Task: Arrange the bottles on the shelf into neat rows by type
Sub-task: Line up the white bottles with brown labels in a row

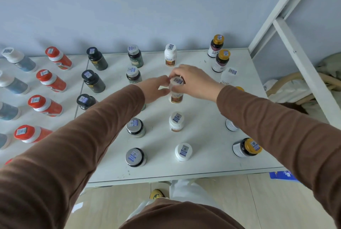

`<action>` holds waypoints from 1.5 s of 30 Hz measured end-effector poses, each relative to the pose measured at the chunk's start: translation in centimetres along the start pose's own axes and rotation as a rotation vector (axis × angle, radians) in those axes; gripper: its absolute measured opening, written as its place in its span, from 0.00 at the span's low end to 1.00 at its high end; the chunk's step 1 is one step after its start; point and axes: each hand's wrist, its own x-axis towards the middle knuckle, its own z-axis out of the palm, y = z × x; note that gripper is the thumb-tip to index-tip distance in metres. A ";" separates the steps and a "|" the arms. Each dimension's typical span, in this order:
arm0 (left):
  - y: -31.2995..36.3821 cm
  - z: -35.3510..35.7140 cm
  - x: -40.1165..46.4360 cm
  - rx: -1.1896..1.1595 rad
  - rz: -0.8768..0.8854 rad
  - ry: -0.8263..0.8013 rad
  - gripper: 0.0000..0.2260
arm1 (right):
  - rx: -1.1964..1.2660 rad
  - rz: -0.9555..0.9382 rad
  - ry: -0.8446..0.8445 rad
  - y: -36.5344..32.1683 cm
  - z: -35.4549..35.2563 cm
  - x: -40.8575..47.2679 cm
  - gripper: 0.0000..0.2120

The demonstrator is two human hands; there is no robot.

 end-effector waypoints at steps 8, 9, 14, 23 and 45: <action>0.1 -0.6 0.1 0.227 -0.019 0.102 0.13 | -0.074 -0.016 -0.093 0.7 3.0 -0.1 0.22; -0.1 -0.7 0.2 0.231 -0.024 0.111 0.14 | -0.063 -0.020 -0.113 0.7 2.8 0.0 0.23; 0.0 -2.8 1.8 0.192 -0.049 0.223 0.15 | 0.062 0.012 -0.011 2.0 0.0 2.2 0.18; -1.2 -4.9 8.8 0.181 -0.282 0.176 0.18 | -0.177 0.058 0.030 5.7 -1.4 13.1 0.23; 0.5 -7.3 9.8 -1.441 -0.294 -0.190 0.25 | 0.698 0.420 -0.006 4.8 -7.6 14.3 0.28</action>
